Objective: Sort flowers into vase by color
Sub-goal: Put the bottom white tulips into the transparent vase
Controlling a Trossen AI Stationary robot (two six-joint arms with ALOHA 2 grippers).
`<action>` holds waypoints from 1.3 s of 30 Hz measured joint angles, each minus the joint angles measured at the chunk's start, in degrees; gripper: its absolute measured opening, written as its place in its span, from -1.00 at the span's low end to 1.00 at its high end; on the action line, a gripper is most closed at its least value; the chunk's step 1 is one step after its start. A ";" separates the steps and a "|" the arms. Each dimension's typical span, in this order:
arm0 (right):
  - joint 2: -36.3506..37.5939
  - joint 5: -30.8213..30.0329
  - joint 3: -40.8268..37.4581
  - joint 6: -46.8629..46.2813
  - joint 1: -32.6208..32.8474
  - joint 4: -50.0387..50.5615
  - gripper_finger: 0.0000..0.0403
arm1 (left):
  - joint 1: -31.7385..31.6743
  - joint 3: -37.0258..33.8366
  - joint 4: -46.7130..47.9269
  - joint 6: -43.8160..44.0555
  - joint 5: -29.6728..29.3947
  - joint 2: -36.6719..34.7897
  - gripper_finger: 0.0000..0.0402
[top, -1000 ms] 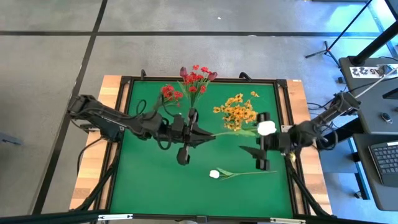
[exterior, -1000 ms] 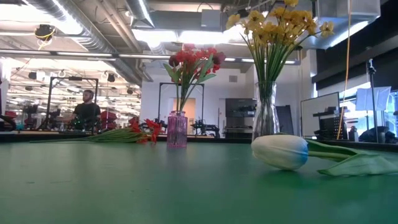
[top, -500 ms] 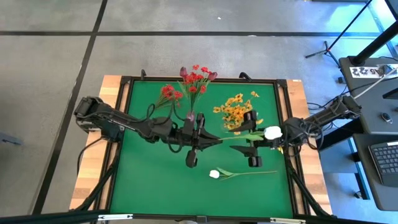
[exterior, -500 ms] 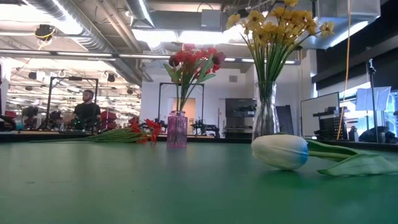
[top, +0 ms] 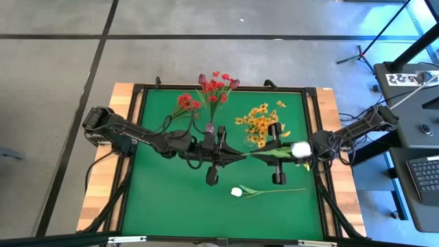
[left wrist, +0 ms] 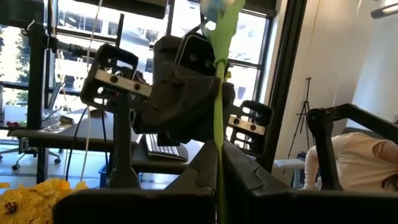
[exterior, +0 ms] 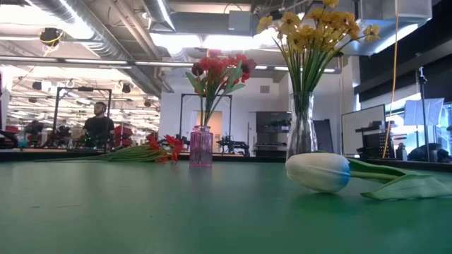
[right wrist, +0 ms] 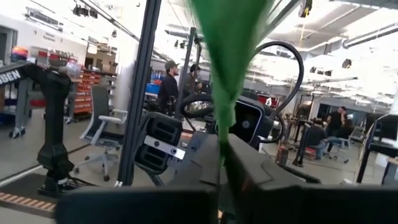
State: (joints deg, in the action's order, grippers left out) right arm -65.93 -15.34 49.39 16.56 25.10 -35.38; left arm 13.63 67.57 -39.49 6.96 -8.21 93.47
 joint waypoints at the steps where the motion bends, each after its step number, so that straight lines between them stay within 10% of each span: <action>1: 0.00 0.13 0.00 0.55 0.00 -0.02 -0.95 | 0.00 0.00 0.03 0.00 -0.06 0.00 -1.00; 23: 12.97 -10.22 0.51 -1.25 0.04 17.64 -0.99 | 4.19 0.00 9.03 -11.83 -17.96 -6.95 -0.08; 39: 14.01 -10.53 27.35 -23.20 0.00 72.68 -1.00 | 6.95 0.04 29.79 -7.62 -32.81 -14.36 -0.07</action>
State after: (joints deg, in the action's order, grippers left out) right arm -51.92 -25.87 76.73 -6.65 25.10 37.31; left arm 20.58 67.61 -9.70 -0.66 -41.01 79.11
